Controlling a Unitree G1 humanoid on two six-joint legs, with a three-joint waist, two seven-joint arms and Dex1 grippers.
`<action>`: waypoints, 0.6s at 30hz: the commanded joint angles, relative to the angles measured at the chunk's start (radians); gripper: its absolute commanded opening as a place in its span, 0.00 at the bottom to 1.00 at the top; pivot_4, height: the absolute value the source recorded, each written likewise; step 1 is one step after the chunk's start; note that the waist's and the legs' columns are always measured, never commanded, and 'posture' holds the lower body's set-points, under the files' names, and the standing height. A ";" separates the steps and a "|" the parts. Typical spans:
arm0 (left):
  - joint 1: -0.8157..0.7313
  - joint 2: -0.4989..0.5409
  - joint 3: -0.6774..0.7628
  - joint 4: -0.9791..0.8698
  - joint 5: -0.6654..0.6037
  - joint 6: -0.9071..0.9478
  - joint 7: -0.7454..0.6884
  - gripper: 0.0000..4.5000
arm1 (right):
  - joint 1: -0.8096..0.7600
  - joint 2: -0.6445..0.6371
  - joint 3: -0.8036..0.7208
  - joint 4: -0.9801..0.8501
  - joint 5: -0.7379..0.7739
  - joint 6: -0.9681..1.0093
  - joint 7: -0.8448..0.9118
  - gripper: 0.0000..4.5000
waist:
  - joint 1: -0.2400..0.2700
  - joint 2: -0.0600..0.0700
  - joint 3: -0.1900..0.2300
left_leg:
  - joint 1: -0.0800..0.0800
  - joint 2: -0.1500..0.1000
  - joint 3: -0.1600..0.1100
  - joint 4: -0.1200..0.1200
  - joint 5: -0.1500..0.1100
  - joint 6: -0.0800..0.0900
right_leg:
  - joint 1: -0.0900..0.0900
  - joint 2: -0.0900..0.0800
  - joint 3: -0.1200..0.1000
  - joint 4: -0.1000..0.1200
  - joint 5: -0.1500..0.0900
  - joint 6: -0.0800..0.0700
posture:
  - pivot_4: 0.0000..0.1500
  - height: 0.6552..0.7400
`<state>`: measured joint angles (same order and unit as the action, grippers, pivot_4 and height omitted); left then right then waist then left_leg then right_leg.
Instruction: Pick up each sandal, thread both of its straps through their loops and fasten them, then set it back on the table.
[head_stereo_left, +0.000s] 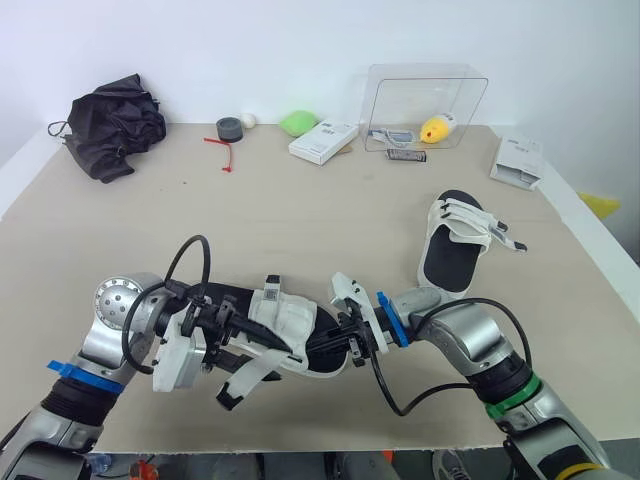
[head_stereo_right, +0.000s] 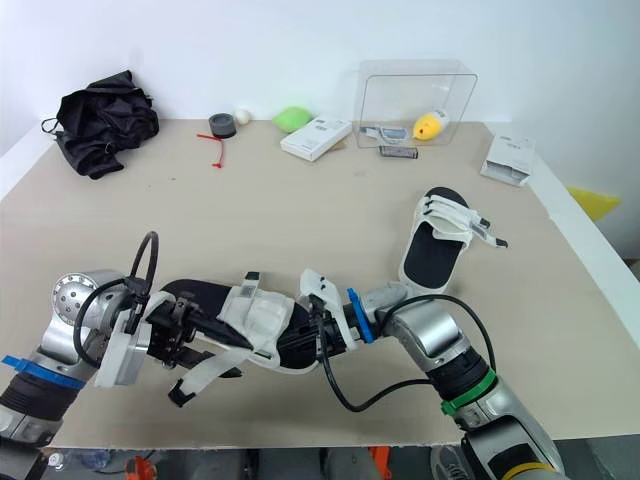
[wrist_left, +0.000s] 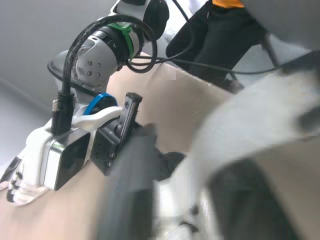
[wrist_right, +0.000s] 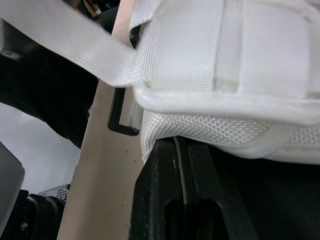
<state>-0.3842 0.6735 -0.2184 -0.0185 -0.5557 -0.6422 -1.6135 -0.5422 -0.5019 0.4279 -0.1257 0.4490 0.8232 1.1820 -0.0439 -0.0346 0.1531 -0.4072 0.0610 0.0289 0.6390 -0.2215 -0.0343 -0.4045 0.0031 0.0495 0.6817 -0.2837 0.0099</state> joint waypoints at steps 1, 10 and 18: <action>-0.016 -0.011 0.040 -0.011 -0.030 0.043 0.029 0.85 | 0.009 -0.011 0.032 0.014 -0.013 0.013 0.010 0.00 | 0.000 0.000 0.000 | 0.000 0.000 0.000 0.000 0.000 0.000 | 0.000 0.000 0.000 0.000 0.000 0.000 | 1.00 1.00; 0.091 0.524 0.033 -0.389 -0.369 1.048 0.037 1.00 | 0.001 -0.013 0.035 0.023 -0.013 0.010 0.021 0.00 | -0.005 -0.002 0.004 | 0.000 0.005 -0.002 -0.001 -0.001 0.001 | -0.001 0.005 0.001 0.000 -0.004 0.006 | 1.00 1.00; 0.106 0.662 0.055 -0.383 -0.472 1.359 0.029 1.00 | -0.003 -0.006 0.037 0.028 -0.015 0.007 0.024 0.00 | 0.000 0.000 0.005 | 0.001 0.005 -0.001 -0.001 -0.001 0.001 | -0.001 0.008 0.002 0.001 -0.004 0.002 | 1.00 1.00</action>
<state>-0.2691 1.3562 -0.1963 -0.4059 -0.9846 0.6532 -1.5996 -0.5565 -0.5034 0.4336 -0.1130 0.4465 0.8199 1.1987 -0.0443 -0.0342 0.1585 -0.4058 0.0662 0.0281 0.6384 -0.2221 -0.0331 -0.4054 0.0110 0.0514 0.6828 -0.2881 0.0120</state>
